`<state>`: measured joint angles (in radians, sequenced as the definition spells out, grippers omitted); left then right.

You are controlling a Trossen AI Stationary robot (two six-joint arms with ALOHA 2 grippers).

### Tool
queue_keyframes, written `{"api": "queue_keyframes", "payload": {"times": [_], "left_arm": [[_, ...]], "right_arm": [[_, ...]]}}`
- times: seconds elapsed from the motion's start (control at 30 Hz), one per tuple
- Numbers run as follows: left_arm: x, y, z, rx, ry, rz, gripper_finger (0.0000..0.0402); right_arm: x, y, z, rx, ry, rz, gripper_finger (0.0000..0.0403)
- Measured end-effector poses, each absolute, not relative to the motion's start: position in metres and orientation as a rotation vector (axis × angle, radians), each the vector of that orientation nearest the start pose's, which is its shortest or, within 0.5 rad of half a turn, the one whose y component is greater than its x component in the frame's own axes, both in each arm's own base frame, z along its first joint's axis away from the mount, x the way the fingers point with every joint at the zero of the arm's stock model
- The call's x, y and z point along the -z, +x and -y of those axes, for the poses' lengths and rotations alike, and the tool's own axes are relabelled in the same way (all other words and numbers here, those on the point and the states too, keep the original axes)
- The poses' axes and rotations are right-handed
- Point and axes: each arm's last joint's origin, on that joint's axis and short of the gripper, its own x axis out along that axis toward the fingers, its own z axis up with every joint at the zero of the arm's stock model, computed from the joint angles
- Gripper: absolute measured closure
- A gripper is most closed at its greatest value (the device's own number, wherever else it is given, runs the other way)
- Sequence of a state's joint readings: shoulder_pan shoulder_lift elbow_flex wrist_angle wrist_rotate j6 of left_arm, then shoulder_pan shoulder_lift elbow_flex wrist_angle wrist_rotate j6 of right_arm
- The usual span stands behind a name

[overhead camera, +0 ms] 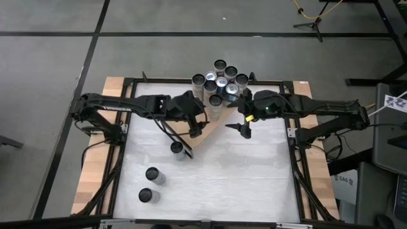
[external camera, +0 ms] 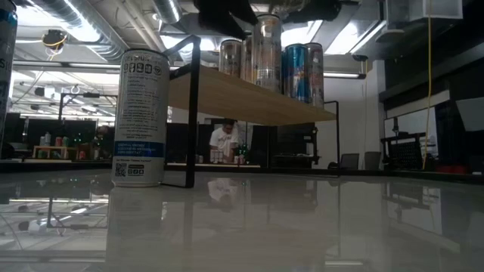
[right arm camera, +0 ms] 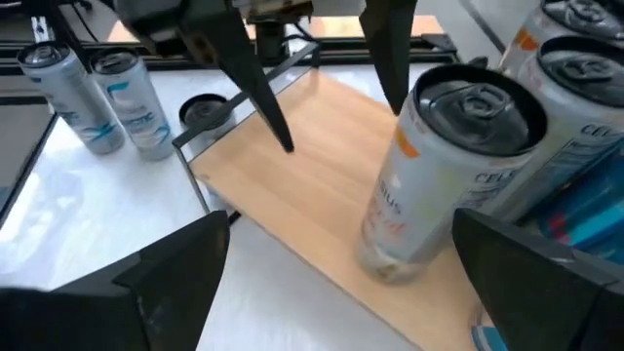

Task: Place canned beverage on shelf
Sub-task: Put the white-yellow soda can on the shelf aligned with the other white-yellow soda cans

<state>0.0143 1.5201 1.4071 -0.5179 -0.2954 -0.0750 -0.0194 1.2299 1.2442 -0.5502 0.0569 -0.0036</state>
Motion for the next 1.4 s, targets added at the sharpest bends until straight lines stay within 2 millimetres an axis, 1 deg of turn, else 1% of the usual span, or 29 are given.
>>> {"api": "queue_keyframes", "payload": {"times": [0.13,0.23,0.4,0.57,0.9,1.23,1.4], "left_arm": [[-0.331,0.343,-0.010,-0.311,0.025,-0.651,0.0079],[-0.322,0.349,-0.008,-0.305,0.034,-0.680,0.0079],[-0.314,0.355,-0.006,-0.298,0.041,-0.694,0.0079],[-0.314,0.358,-0.007,-0.305,0.038,-0.670,0.0079],[-0.321,0.364,-0.009,-0.295,0.060,-0.581,0.0079],[-0.325,0.366,-0.022,-0.331,0.048,-0.539,0.0079],[-0.325,0.366,-0.023,-0.334,0.047,-0.537,0.0079]], "right_arm": [[-0.363,0.260,0.006,0.069,-0.007,-0.549,0.0015],[-0.356,0.260,0.006,0.069,-0.007,-0.571,0.0015],[-0.345,0.264,0.007,0.070,-0.007,-0.603,0.0015],[-0.344,0.269,0.007,0.070,-0.007,-0.583,0.0015],[-0.335,0.277,0.007,0.084,-0.012,-0.620,0.0015],[-0.334,0.277,0.008,0.115,-0.023,-0.625,0.0015],[-0.335,0.277,0.010,0.181,-0.048,-0.624,0.0015]]}}
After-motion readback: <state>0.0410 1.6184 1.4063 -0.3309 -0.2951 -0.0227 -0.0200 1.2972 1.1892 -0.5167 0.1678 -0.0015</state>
